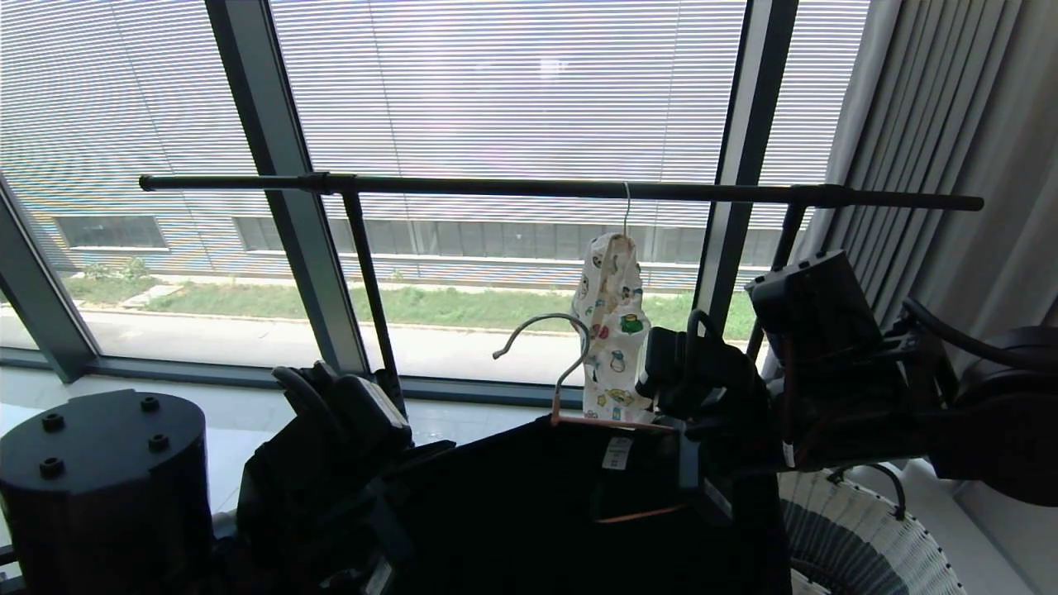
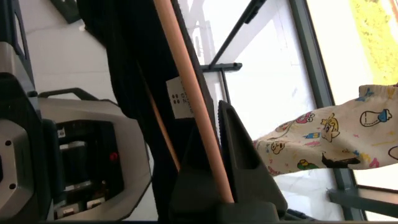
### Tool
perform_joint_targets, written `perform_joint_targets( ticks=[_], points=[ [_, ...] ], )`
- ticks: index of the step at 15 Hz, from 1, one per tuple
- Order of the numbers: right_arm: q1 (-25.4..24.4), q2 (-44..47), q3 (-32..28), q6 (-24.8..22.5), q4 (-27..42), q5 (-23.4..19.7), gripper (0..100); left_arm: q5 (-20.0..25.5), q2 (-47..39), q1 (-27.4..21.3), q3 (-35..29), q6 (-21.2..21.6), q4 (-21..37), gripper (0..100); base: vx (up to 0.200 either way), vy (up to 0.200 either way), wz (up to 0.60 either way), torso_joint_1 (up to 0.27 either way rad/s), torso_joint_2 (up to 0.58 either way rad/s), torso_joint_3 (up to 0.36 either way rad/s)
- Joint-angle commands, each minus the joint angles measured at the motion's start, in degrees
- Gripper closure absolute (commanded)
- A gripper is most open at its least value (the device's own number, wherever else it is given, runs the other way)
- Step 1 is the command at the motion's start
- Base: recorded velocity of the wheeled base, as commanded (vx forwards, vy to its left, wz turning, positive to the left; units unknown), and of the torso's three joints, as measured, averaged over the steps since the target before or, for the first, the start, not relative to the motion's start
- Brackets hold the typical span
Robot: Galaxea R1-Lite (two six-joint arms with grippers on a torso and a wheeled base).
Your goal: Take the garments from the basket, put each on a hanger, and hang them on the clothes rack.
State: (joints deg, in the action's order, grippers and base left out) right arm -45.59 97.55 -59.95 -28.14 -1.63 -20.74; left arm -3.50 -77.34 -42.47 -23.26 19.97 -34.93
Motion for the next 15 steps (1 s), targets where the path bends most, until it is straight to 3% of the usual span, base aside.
perform_joint_targets(
  ticks=[1,2,3,5,8,15],
  points=[
    [-0.02,0.01,0.36,-0.16,-1.18,-0.01,100,0.07,0.08,-0.42,0.58,-0.02,-0.23,100,0.0,0.0,0.0,0.0,0.0,0.0],
    [-0.11,0.01,0.72,-0.52,-3.11,-0.01,100,-0.02,-0.01,-0.68,1.02,-0.02,-0.76,100,0.0,0.0,0.0,0.0,0.0,0.0],
    [-0.11,-0.43,1.51,-2.1,-5.75,-0.18,100,-0.02,-0.45,-0.59,1.73,-0.1,-2.34,0,0.0,0.0,0.0,0.0,0.0,0.0],
    [0.42,-1.57,3.0,-5.26,-8.47,-0.62,100,-0.63,-0.62,0.9,2.08,-0.19,-2.69,0,0.0,0.0,0.0,0.0,0.0,0.0],
    [3.58,-4.65,5.81,-10.18,-11.81,-2.64,100,-0.72,0.61,7.76,5.07,-0.1,-2.78,0,0.0,0.0,0.0,0.0,0.0,0.0],
    [9.91,-7.64,6.43,-10.71,-12.52,-3.87,100,-0.54,7.73,11.71,15.53,-0.63,-2.78,0,0.0,0.0,0.0,0.0,0.0,0.0]
  ],
)
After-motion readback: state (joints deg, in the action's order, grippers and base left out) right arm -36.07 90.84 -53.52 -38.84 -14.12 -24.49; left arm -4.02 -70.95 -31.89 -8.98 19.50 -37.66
